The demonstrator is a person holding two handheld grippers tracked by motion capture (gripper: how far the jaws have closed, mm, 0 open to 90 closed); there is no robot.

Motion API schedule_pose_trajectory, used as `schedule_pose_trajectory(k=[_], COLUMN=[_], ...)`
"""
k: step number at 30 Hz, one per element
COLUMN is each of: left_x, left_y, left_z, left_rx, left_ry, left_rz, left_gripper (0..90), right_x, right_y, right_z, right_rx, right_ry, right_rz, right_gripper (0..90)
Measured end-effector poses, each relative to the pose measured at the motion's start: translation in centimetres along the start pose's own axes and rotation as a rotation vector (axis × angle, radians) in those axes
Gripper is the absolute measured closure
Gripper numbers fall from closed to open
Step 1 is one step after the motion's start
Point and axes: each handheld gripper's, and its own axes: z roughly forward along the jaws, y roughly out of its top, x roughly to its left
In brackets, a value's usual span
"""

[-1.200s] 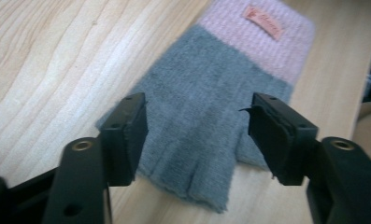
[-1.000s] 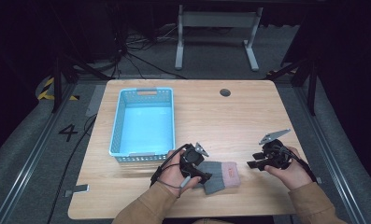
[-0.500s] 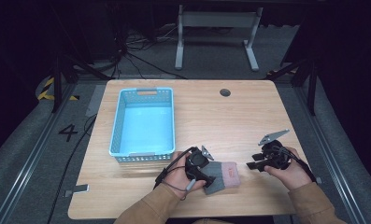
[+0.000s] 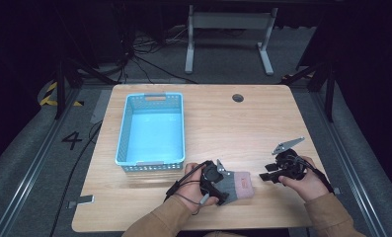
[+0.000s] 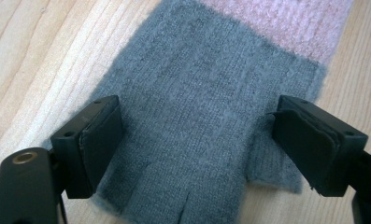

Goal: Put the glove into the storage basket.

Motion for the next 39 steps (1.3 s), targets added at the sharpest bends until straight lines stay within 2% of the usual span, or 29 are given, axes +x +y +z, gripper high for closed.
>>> schedule_pose_trajectory(k=[6,12,18,21,25,31,35,39], left_x=[0.0,0.1,1.2,1.3,1.9,2.0,1.8,1.8], left_y=[0.0,0.0,-0.4,-0.4,-0.5,-0.4,-0.2,-0.1], left_z=[0.0,-0.2,-0.6,-0.7,-0.9,-1.3,-2.4,-3.5], left_rx=[0.0,0.0,-0.027,-0.027,-0.04,-0.05,-0.079,-0.095], left_ry=[0.011,0.023,0.01,0.025,0.008,-0.003,-0.034,-0.037], left_rz=[0.008,-0.01,-0.036,-0.047,-0.039,-0.038,-0.051,-0.053], left_gripper=[18.1,26.1,46.7,56.0,62.3,65.8,66.7,66.7], right_x=[0.1,0.1,0.0,0.0,0.0,-0.2,-0.3,-0.5], right_y=[0.0,0.0,-0.1,-0.1,-0.1,-0.1,-0.1,0.0], right_z=[0.1,0.1,0.0,0.0,0.1,0.1,0.0,0.0], right_rx=[0.006,0.007,0.001,-0.001,0.002,-0.003,-0.007,-0.012], right_ry=[0.004,0.004,0.007,0.008,0.009,0.009,0.007,0.009], right_rz=[-0.002,0.0,-0.004,-0.003,-0.003,0.004,0.007,0.007], right_gripper=[51.8,51.8,51.8,51.8,51.9,52.1,52.1,52.1])
